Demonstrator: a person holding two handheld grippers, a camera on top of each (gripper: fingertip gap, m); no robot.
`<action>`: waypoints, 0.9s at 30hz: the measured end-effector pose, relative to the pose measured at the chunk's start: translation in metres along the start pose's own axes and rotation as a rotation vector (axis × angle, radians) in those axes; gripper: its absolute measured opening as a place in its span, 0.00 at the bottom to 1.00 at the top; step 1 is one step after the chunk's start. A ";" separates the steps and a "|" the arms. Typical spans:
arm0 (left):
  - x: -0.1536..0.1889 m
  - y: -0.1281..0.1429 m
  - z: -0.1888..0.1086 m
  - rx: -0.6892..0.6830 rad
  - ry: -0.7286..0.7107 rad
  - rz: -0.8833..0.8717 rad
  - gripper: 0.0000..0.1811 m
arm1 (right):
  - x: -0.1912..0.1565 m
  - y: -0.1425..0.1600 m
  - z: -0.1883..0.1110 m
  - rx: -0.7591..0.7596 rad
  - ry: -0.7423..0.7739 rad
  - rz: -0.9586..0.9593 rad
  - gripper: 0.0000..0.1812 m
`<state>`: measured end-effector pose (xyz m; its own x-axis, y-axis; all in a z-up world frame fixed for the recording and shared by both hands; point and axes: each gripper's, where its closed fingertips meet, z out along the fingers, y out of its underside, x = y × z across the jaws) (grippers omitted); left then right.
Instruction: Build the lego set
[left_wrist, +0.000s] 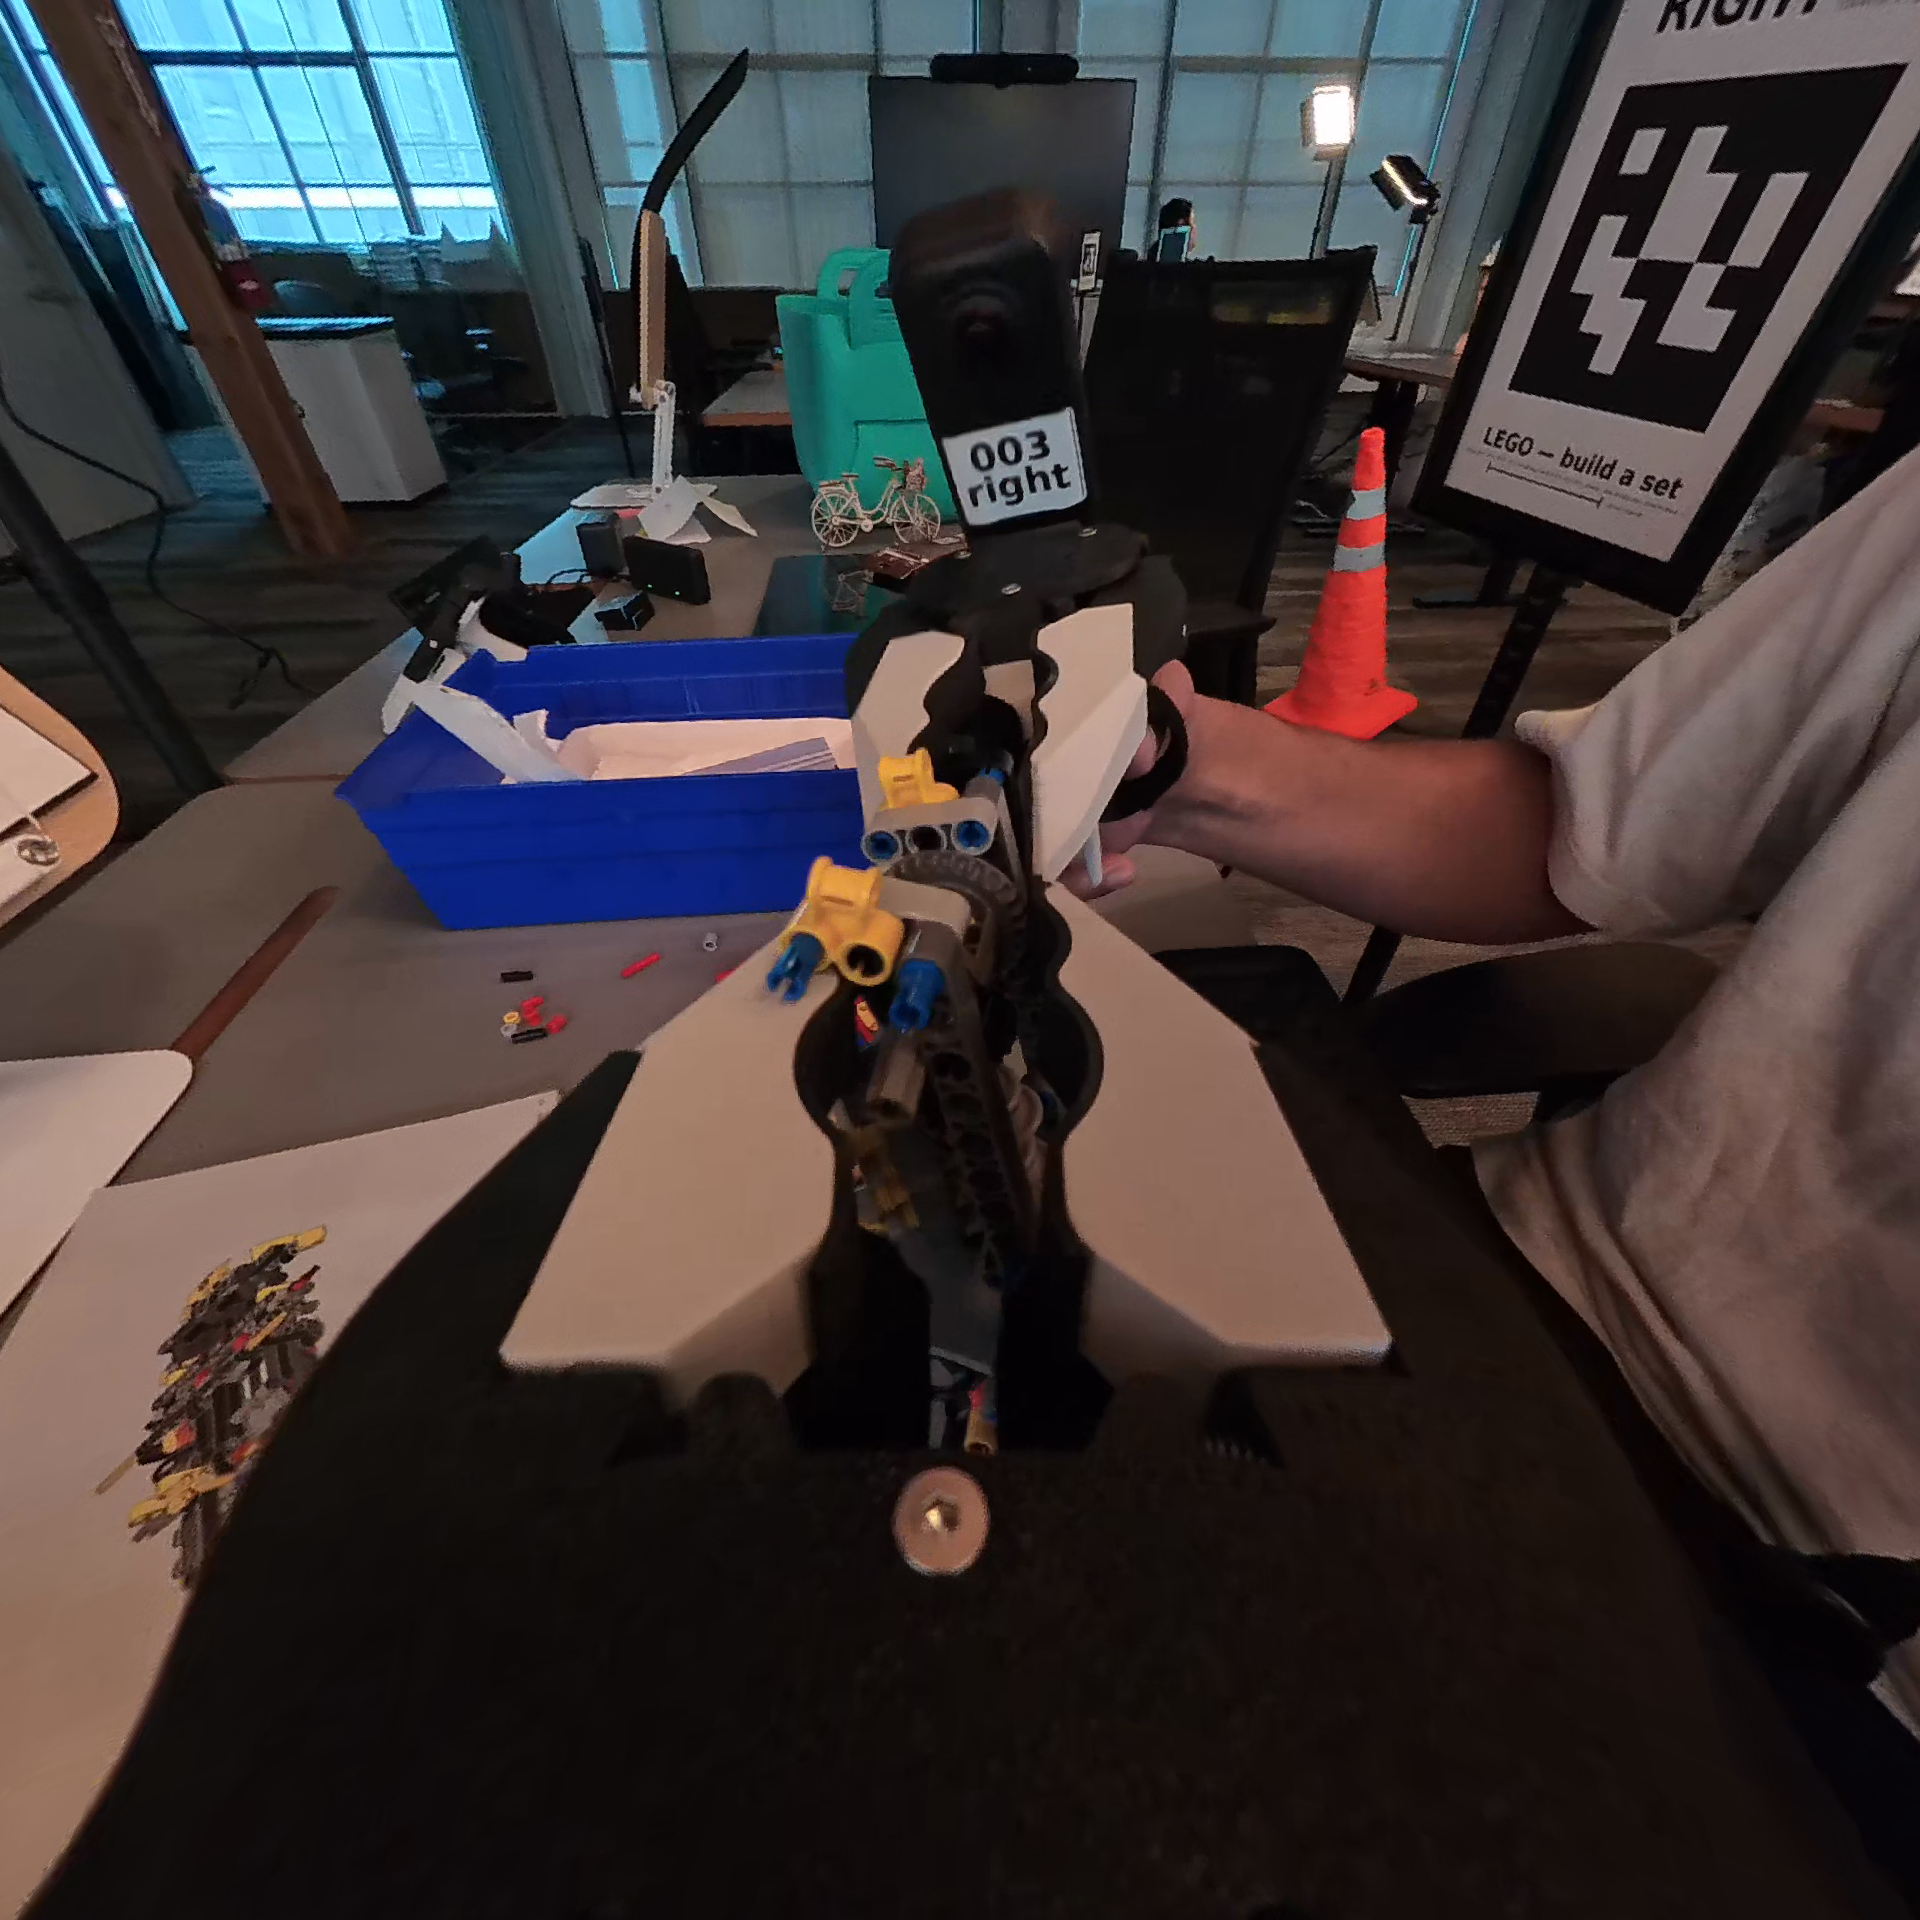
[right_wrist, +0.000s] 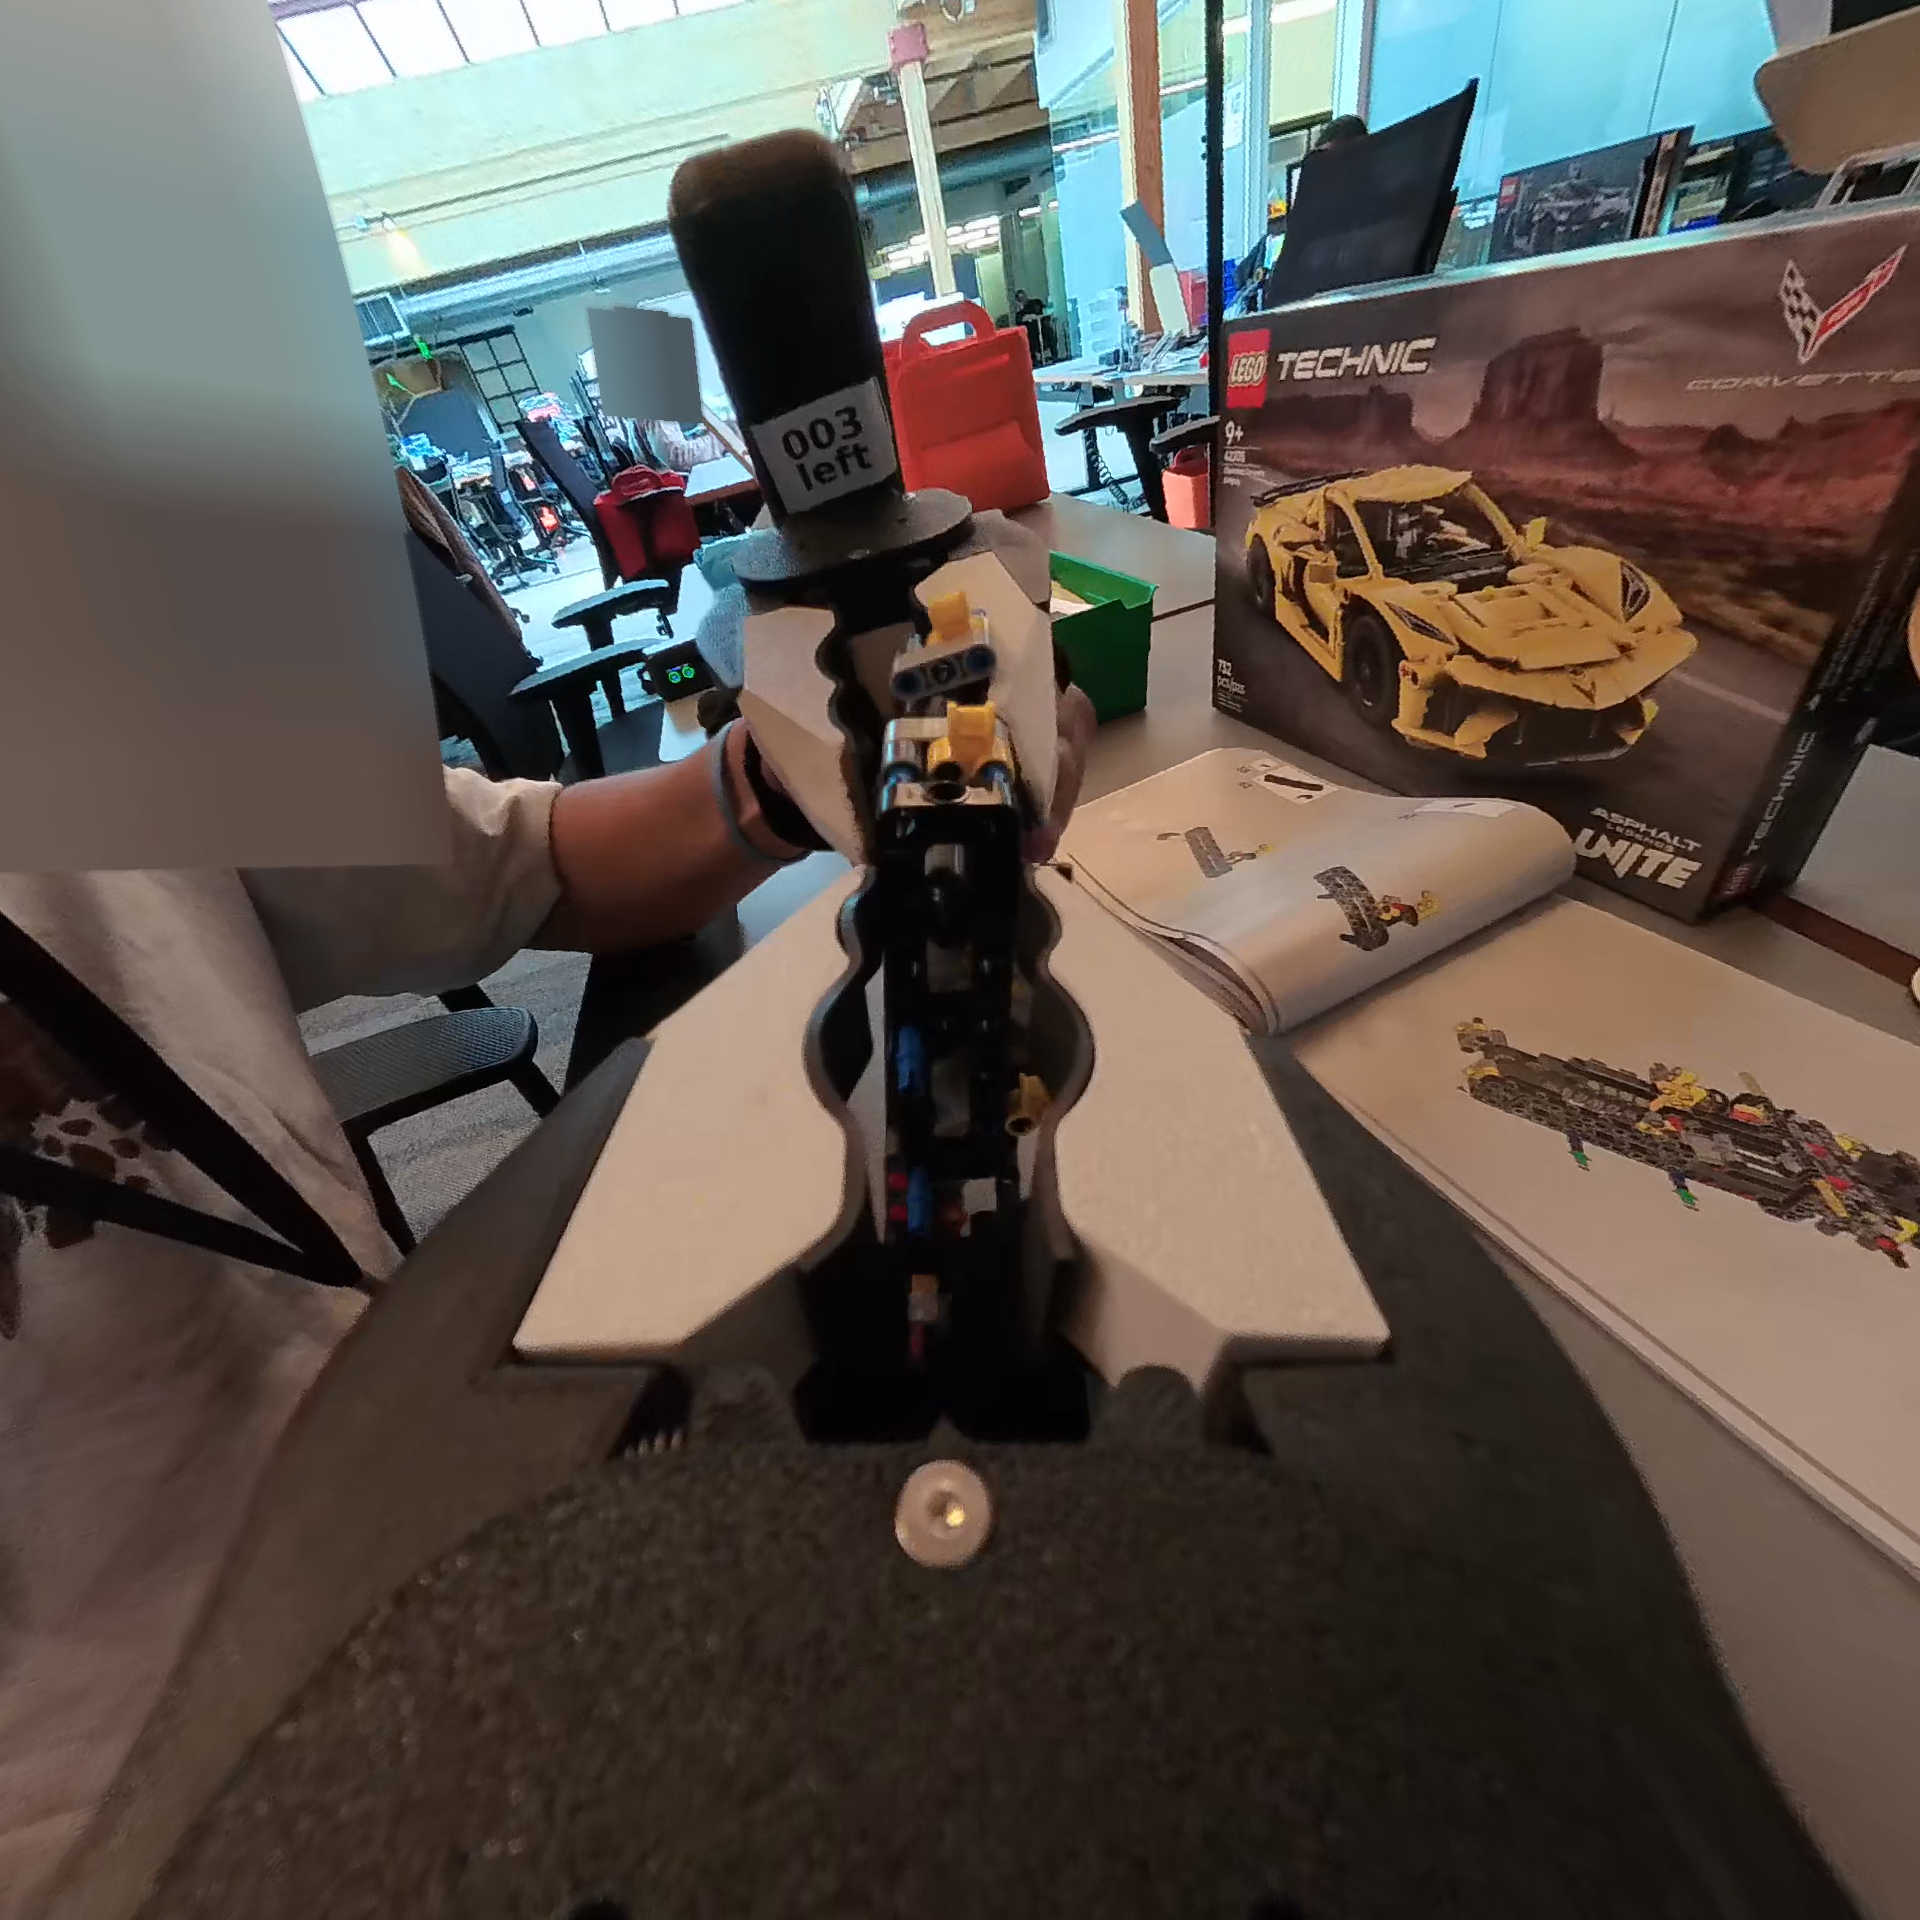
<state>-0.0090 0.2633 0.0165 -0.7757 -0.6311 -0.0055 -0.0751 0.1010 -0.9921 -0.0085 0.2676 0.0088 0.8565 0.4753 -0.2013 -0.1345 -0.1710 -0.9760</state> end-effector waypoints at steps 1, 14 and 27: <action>0.000 -0.001 0.000 0.002 -0.002 0.004 0.17 | 0.000 0.000 0.000 -0.004 0.008 -0.012 0.13; 0.002 -0.013 -0.002 0.129 0.080 -0.132 0.15 | -0.004 -0.002 0.010 -0.043 0.026 -0.048 0.13; 0.002 -0.014 -0.006 0.137 0.089 -0.100 0.15 | -0.005 -0.006 0.014 -0.011 0.025 -0.037 0.13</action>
<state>-0.0131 0.2653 0.0309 -0.8215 -0.5615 0.0992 -0.0734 -0.0684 -0.9950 -0.0188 0.2781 0.0142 0.8729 0.4598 -0.1632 -0.0975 -0.1633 -0.9817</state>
